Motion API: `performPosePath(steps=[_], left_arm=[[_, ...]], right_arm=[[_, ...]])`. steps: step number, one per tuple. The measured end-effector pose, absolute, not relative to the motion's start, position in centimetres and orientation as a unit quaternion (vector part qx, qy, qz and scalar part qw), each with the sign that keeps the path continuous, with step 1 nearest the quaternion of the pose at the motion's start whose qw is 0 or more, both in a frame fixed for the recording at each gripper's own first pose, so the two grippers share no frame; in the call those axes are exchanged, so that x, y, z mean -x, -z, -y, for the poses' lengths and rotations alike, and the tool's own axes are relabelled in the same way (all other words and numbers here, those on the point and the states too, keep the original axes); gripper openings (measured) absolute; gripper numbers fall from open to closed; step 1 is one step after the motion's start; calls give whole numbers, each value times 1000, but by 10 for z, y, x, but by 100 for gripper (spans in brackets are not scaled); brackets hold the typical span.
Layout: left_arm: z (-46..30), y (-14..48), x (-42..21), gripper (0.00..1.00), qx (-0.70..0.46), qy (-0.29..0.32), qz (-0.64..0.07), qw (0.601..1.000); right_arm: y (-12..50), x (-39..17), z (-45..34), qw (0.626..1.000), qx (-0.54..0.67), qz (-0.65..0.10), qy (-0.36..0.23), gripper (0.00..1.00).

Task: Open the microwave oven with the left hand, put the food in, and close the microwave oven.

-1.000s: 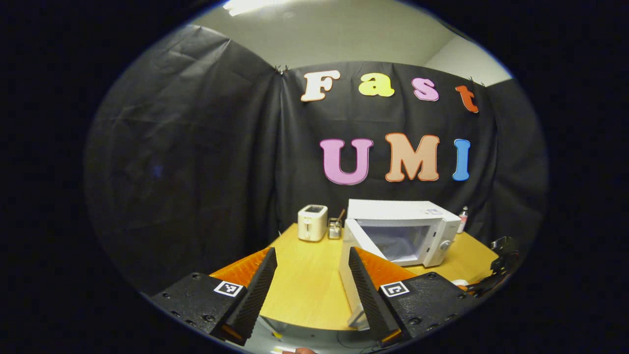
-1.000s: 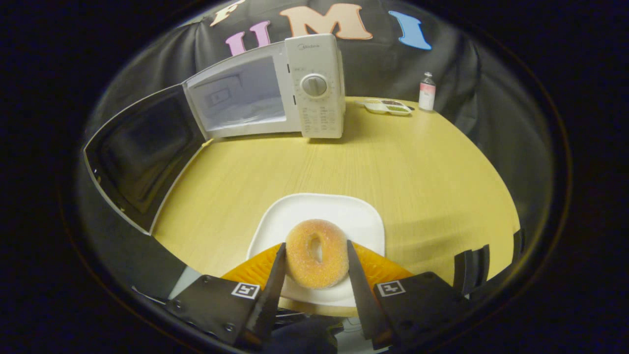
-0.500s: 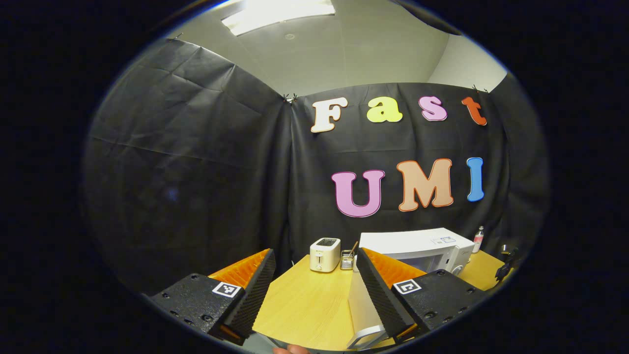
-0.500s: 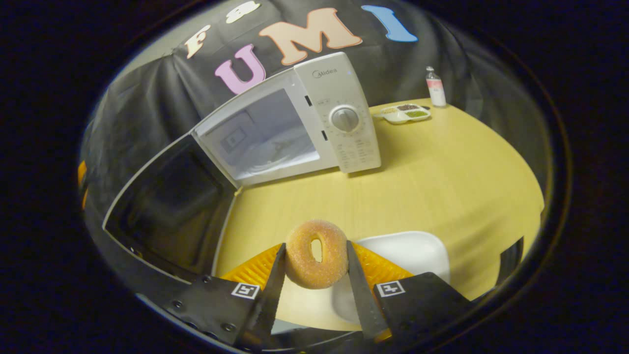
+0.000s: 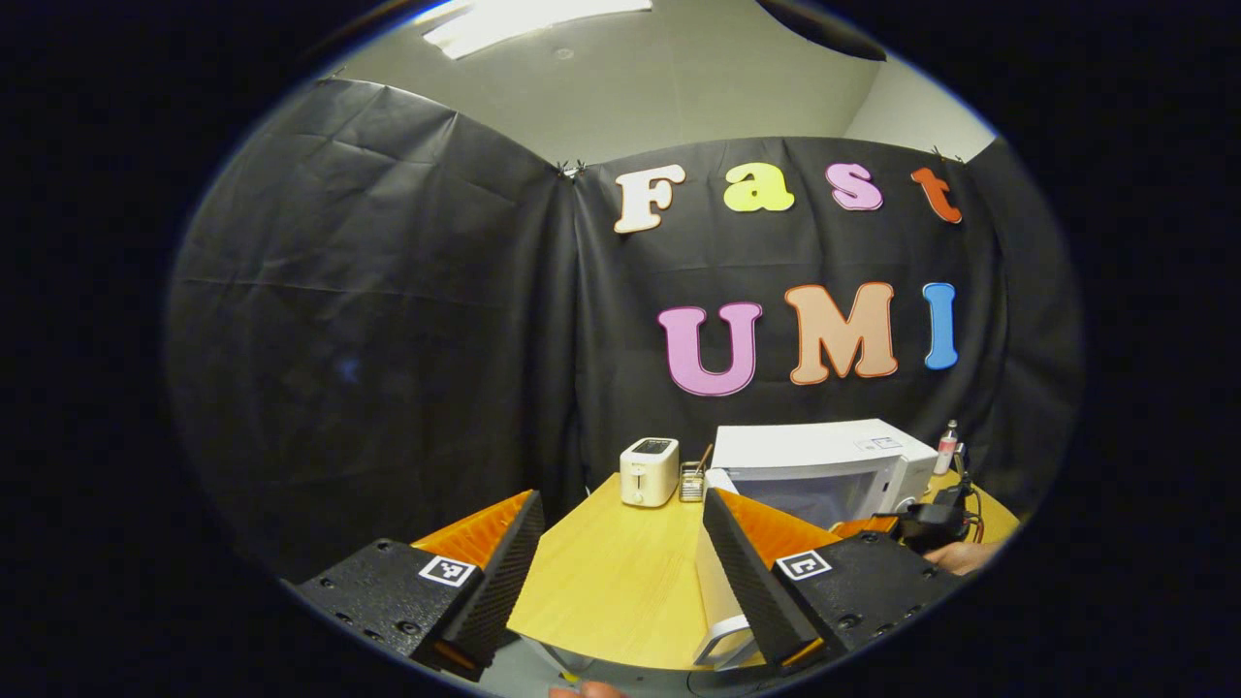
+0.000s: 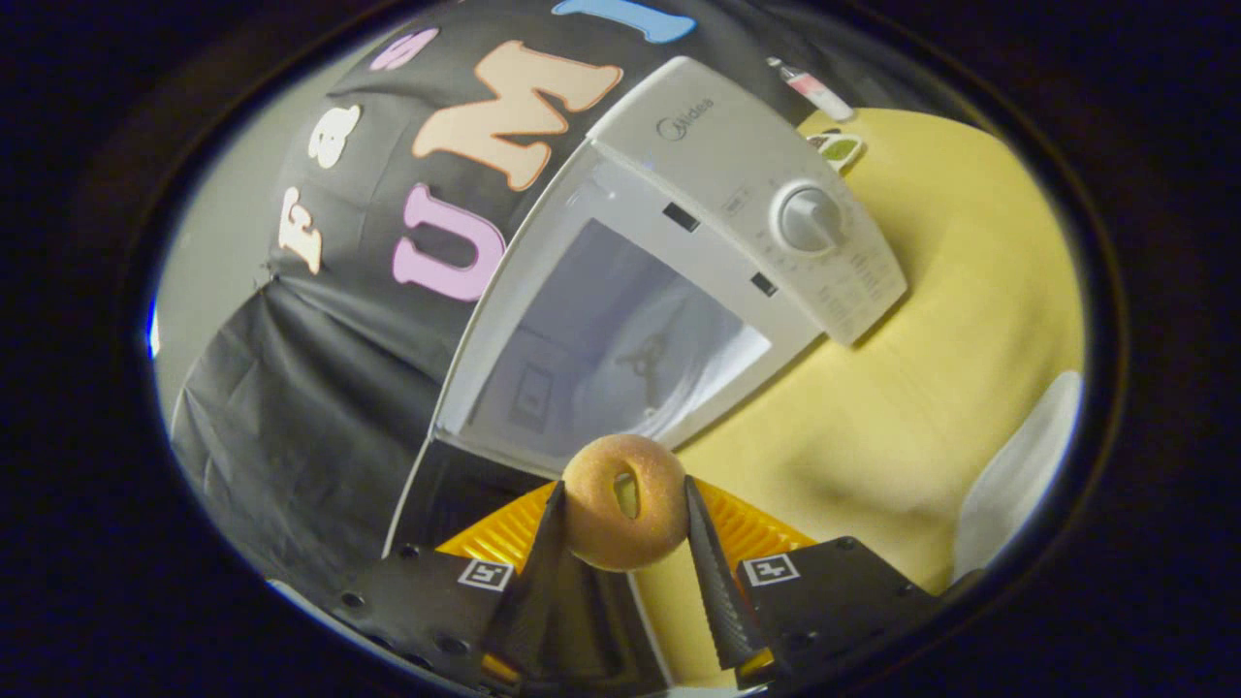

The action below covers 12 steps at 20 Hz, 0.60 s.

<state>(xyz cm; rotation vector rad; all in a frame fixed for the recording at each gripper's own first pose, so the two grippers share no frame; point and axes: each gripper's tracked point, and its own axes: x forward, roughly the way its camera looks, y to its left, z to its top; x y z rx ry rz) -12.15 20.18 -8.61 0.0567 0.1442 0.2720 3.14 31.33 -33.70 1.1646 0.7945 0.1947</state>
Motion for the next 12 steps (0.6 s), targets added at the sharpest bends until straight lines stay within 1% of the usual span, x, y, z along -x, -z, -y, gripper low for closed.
performPosePath(steps=[1,2,3,4,5,6,9,10,11,12], left_arm=[[-204,88,124,100,-29,-137,-75,987],[-205,91,124,96,-29,-138,-81,987],[-207,97,127,96,-28,-139,-91,986],[-209,103,132,100,-26,-141,-102,984],[-211,106,134,97,-24,-142,-108,984],[-214,108,136,100,-23,-145,-115,982],[-226,117,145,100,-19,-160,-131,978],[-230,119,147,97,-15,-165,-135,977],[-233,120,150,97,-13,-170,-138,976],[-235,121,152,97,-13,-174,-141,975]], right_arm=[[336,-42,-320,753,-549,-353,-80,65],[338,-54,-327,750,-559,-346,-68,64],[341,-62,-335,746,-569,-342,-56,65],[345,-72,-339,743,-577,-337,-39,65],[346,-81,-344,740,-587,-327,-25,65],[348,-92,-347,740,-592,-318,-11,64],[359,-113,-355,753,-590,-292,17,64],[363,-115,-357,754,-590,-288,27,64],[369,-121,-357,756,-588,-285,40,77],[371,-126,-356,763,-580,-282,47,64]])
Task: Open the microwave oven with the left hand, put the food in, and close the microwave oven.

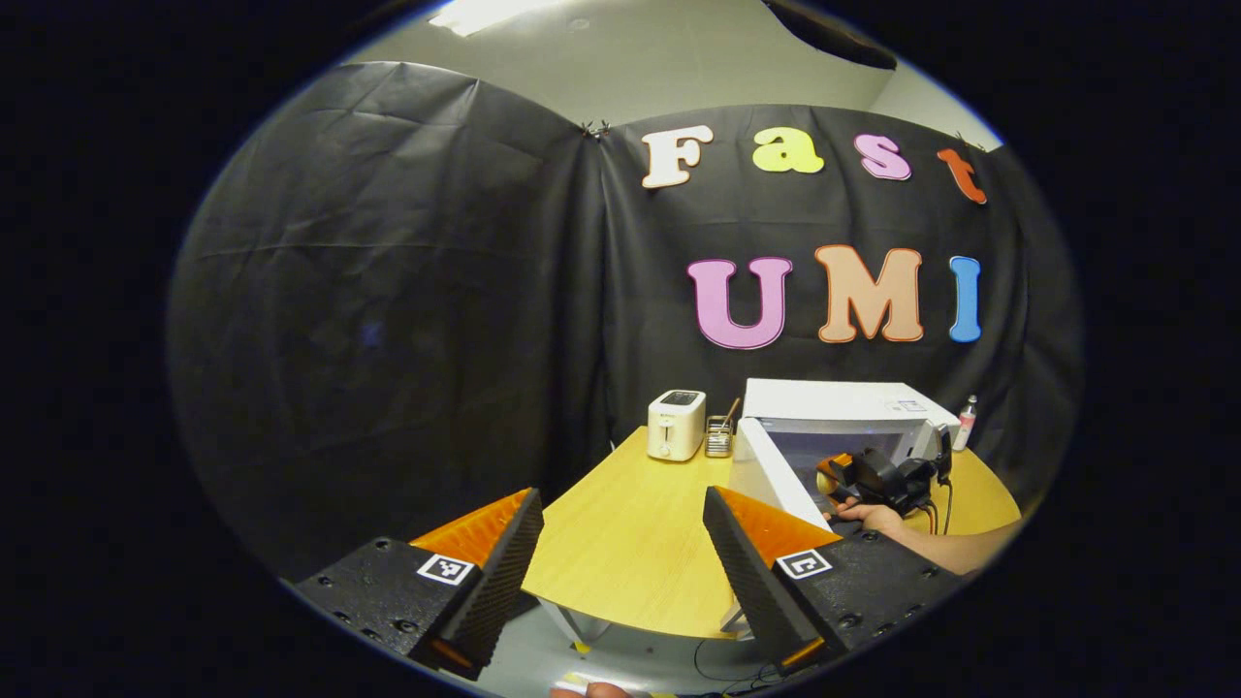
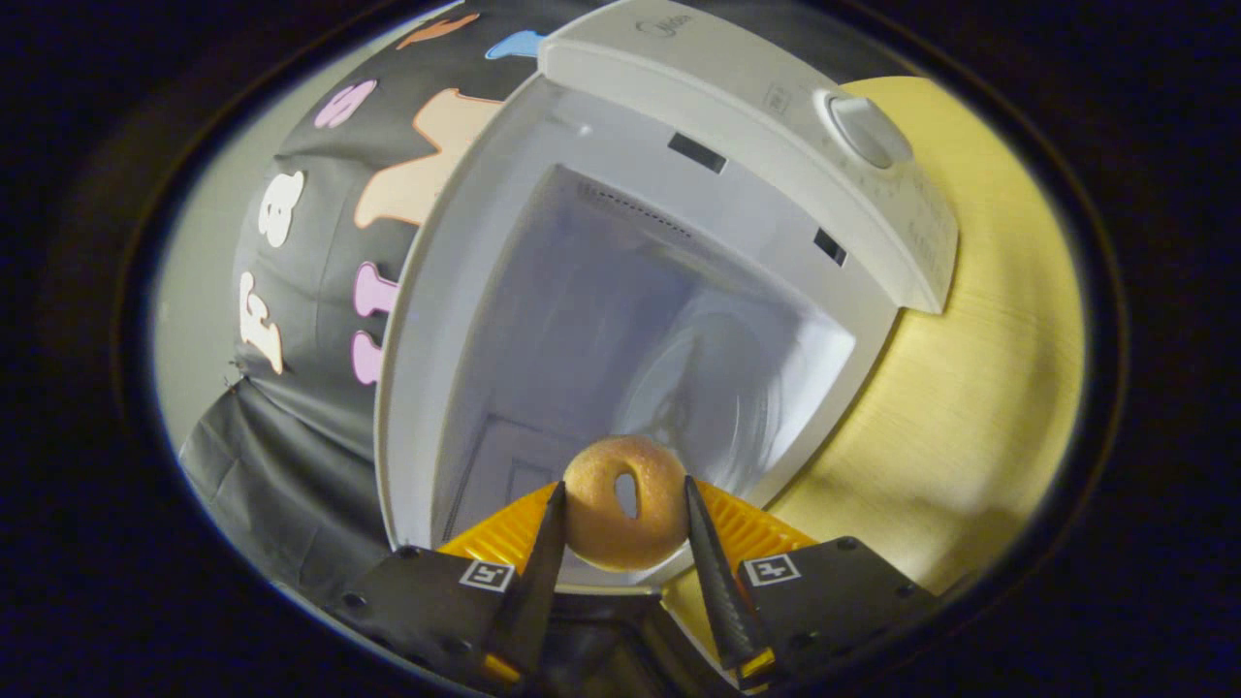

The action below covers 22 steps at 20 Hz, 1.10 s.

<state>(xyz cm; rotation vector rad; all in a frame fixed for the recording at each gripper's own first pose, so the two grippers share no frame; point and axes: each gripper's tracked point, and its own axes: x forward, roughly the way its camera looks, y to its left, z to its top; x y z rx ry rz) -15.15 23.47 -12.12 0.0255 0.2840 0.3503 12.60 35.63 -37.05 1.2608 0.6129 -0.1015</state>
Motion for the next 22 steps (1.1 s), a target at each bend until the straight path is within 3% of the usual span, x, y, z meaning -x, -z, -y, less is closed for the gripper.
performPosePath(steps=[1,4,8,15,16,17,18,21,22], left_arm=[[-237,124,155,97,-14,-176,-145,974],[-233,126,155,97,-13,-172,-154,973],[-226,133,156,98,-4,-163,-164,973],[-217,146,152,98,-6,-149,-185,971],[-217,146,152,97,-8,-148,-186,971],[-218,146,155,100,-12,-148,-187,971],[-219,147,156,100,-13,-150,-191,970],[-220,147,161,100,-9,-153,-191,969],[-221,146,161,97,-7,-154,-190,969]], right_arm=[[368,-134,-354,777,-569,-266,51,77],[372,-147,-357,795,-549,-252,63,63],[389,-160,-358,805,-531,-252,81,63],[387,-171,-370,843,-475,-246,58,63],[389,-171,-373,844,-472,-249,56,65],[394,-170,-376,841,-472,-258,56,74],[397,-169,-376,839,-472,-264,57,68],[399,-172,-368,847,-459,-258,70,70],[401,-173,-368,846,-458,-264,71,78]])
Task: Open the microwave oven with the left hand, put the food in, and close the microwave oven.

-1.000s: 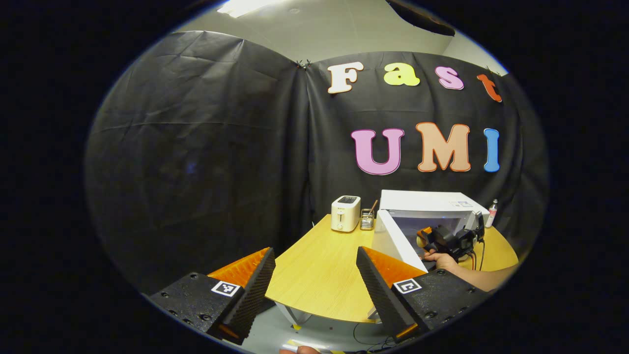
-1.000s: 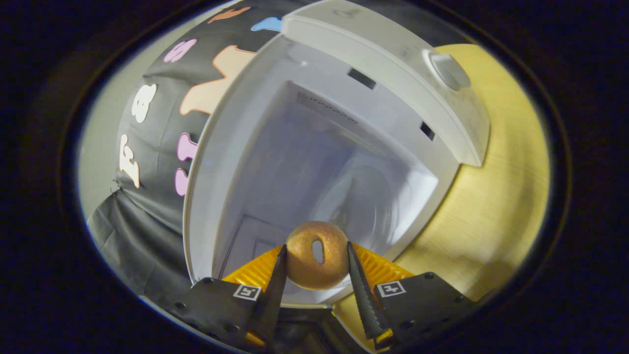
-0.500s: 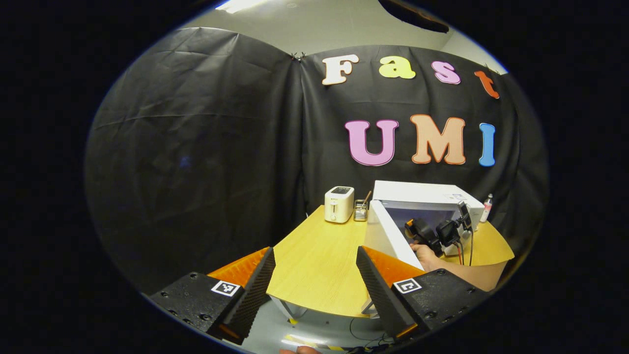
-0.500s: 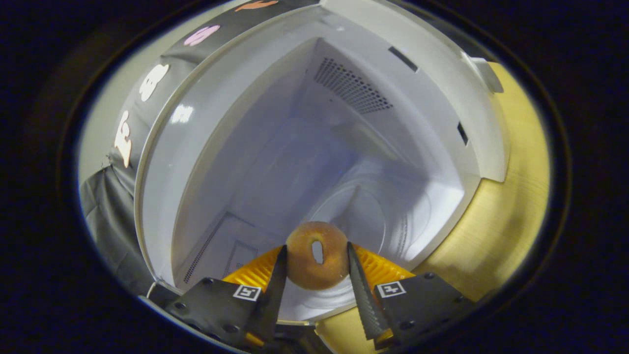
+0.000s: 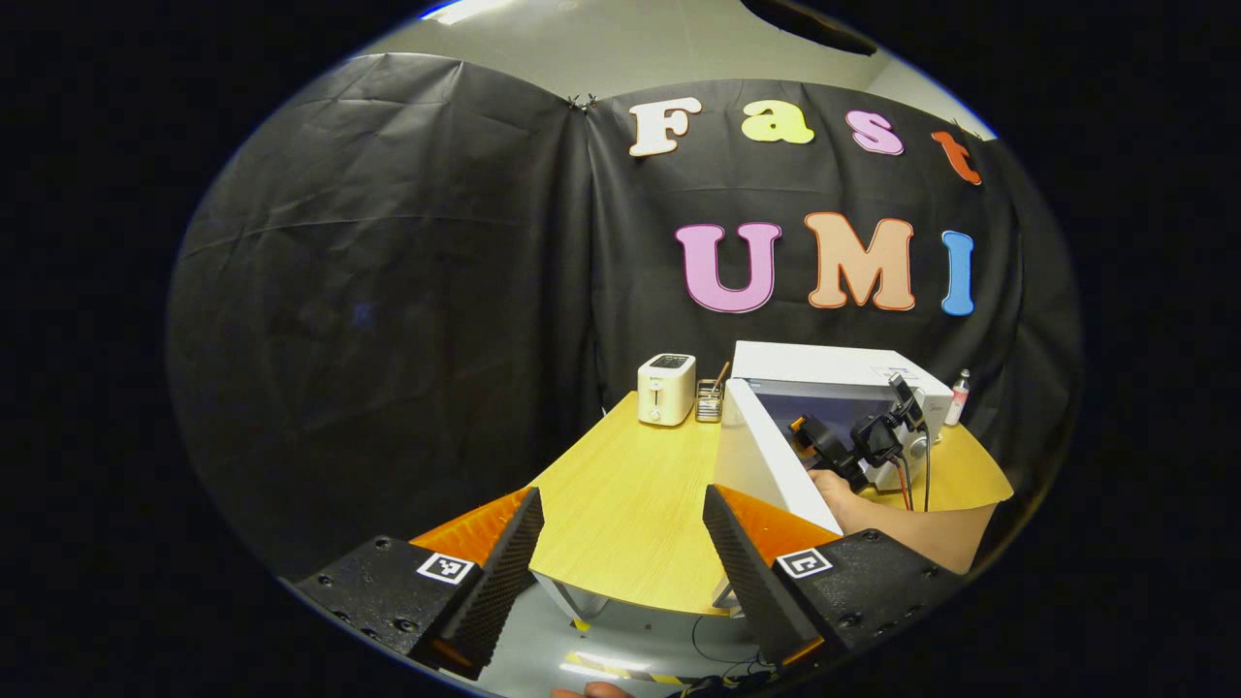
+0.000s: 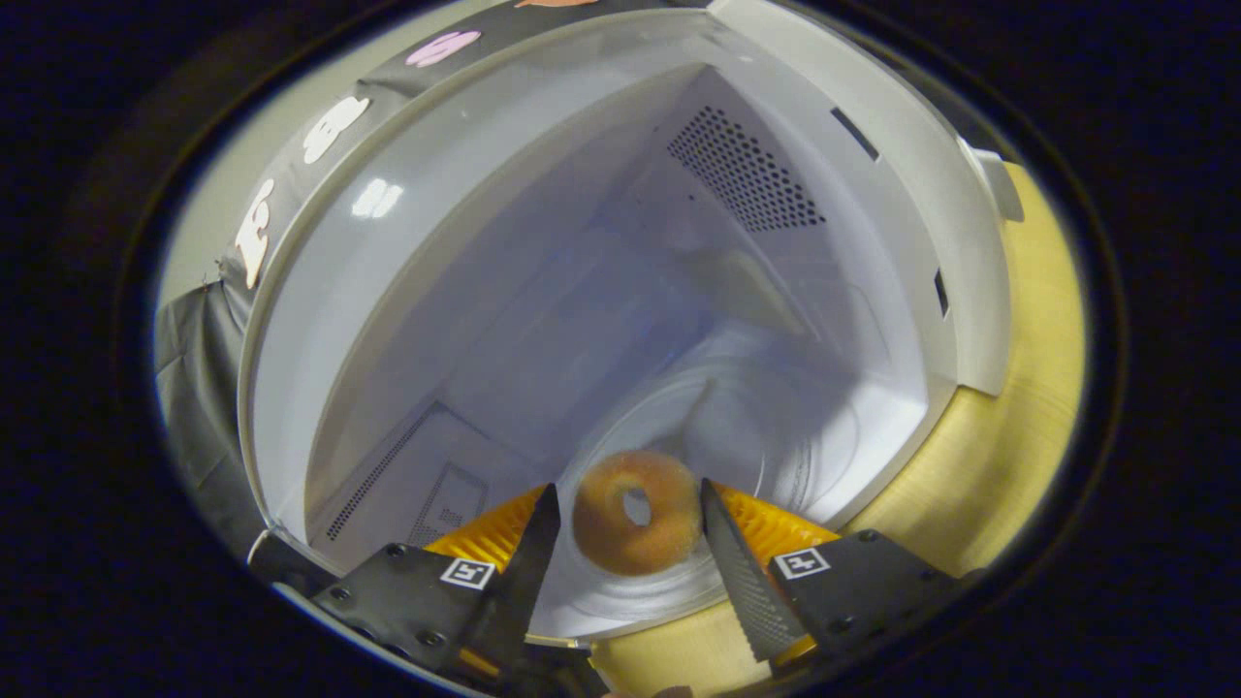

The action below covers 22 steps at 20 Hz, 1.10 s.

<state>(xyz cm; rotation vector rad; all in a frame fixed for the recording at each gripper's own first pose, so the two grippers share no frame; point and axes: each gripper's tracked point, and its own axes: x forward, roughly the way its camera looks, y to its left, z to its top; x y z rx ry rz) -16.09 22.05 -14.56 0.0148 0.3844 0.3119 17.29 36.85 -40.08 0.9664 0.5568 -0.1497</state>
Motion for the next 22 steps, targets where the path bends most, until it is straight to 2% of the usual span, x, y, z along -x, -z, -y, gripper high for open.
performPosePath(steps=[1,2,7,8,11,12,13,16,17,18,22], left_arm=[[-221,147,162,97,-6,-155,-190,969],[-221,147,162,97,-6,-155,-191,969],[-219,145,160,100,-13,-149,-186,971],[-218,147,159,97,-13,-148,-188,971],[-219,148,159,100,-8,-148,-188,971],[-219,150,159,100,-8,-149,-188,971],[-220,150,158,100,-10,-150,-189,970],[-227,147,161,97,-25,-153,-187,970],[-230,152,163,98,-29,-154,-191,969],[-232,155,163,100,-28,-153,-194,968],[-234,170,159,98,-16,-146,-203,968]], right_arm=[[402,-171,-369,845,-455,-271,72,80],[401,-172,-367,846,-454,-271,72,93],[393,-168,-361,853,-442,-270,68,93],[390,-164,-360,857,-435,-271,61,84],[377,-147,-356,880,-392,-265,29,84],[372,-140,-355,886,-380,-267,14,93],[364,-131,-352,891,-368,-266,-2,84],[335,-110,-330,910,-329,-249,-45,84],[321,-104,-316,916,-317,-239,-57,93],[309,-99,-303,921,-307,-230,-64,93],[258,-75,-245,945,-242,-195,-100,93]])
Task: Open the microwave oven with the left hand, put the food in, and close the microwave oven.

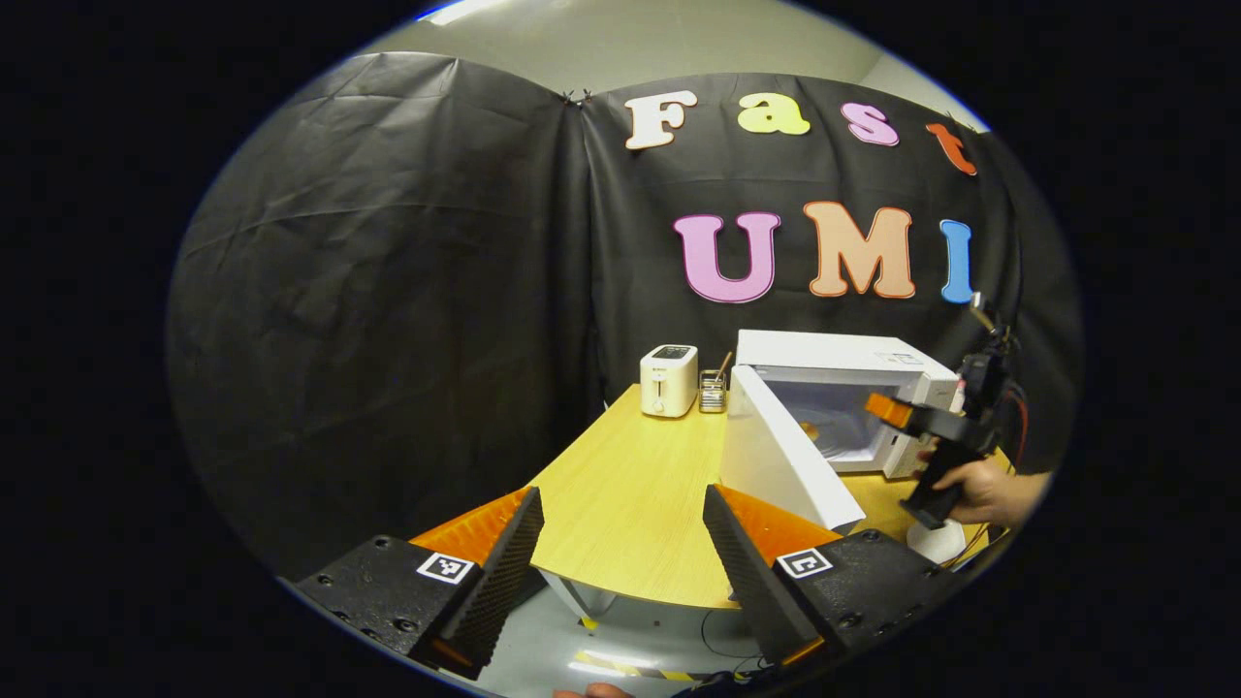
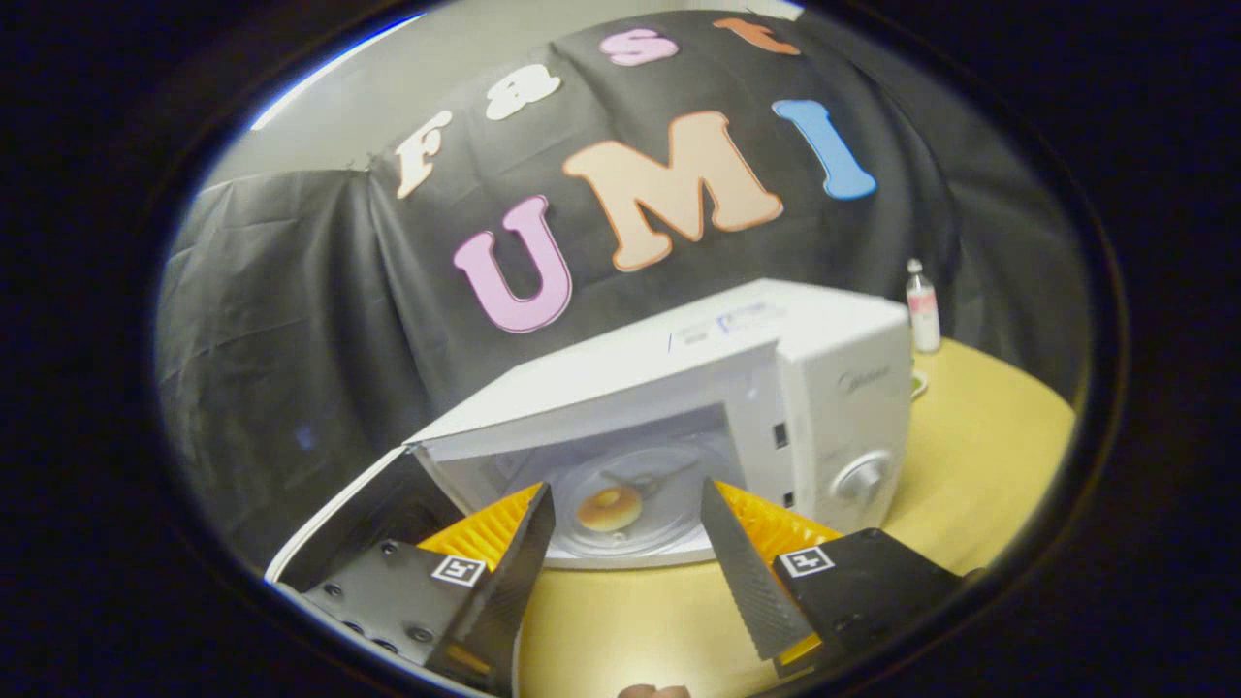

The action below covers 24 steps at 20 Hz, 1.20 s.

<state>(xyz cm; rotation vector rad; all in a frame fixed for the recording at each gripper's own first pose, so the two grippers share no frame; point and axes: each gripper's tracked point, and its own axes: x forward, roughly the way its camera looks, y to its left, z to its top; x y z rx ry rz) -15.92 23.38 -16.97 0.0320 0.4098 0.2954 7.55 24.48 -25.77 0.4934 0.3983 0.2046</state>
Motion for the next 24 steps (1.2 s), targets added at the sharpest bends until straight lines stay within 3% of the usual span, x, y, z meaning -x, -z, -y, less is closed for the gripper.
performPosePath(steps=[1,4,5,6,9,10,12,13,16,17,18,21,22,24], left_arm=[[-234,176,160,98,-16,-147,-207,967],[-232,197,156,98,-9,-137,-219,966],[-230,204,155,98,-6,-136,-226,965],[-231,213,153,79,-2,-138,-233,963],[-240,246,154,22,-4,-165,-263,950],[-237,258,156,3,2,-158,-275,948],[-220,280,157,0,14,-135,-294,946],[-221,287,156,0,3,-143,-296,944],[-205,307,154,0,-15,-124,-319,939],[-200,314,155,0,-14,-117,-326,938],[-195,320,156,0,-15,-111,-332,937],[-174,327,148,0,-12,-94,-340,936],[-167,328,145,0,-17,-90,-341,935],[-161,328,142,0,-35,-89,-344,934]], right_arm=[[246,-73,-227,951,-228,-185,-99,84],[200,-65,-168,966,-195,-144,-84,84],[184,-66,-153,972,-181,-131,-79,93],[171,-68,-136,976,-170,-118,-72,84],[133,-65,-93,985,-145,-78,-49,84],[125,-65,-80,987,-136,-70,-40,93],[111,-59,-60,990,-123,-58,-27,93],[103,-57,-52,991,-122,-52,-21,84],[82,-55,-33,993,-116,-32,-11,84],[77,-54,-27,994,-109,-27,-10,93],[75,-55,-21,994,-102,-27,-7,84],[66,-55,1,994,-102,-24,9,85],[65,-55,8,994,-104,-23,13,93],[66,-57,20,995,-99,-25,17,93]])
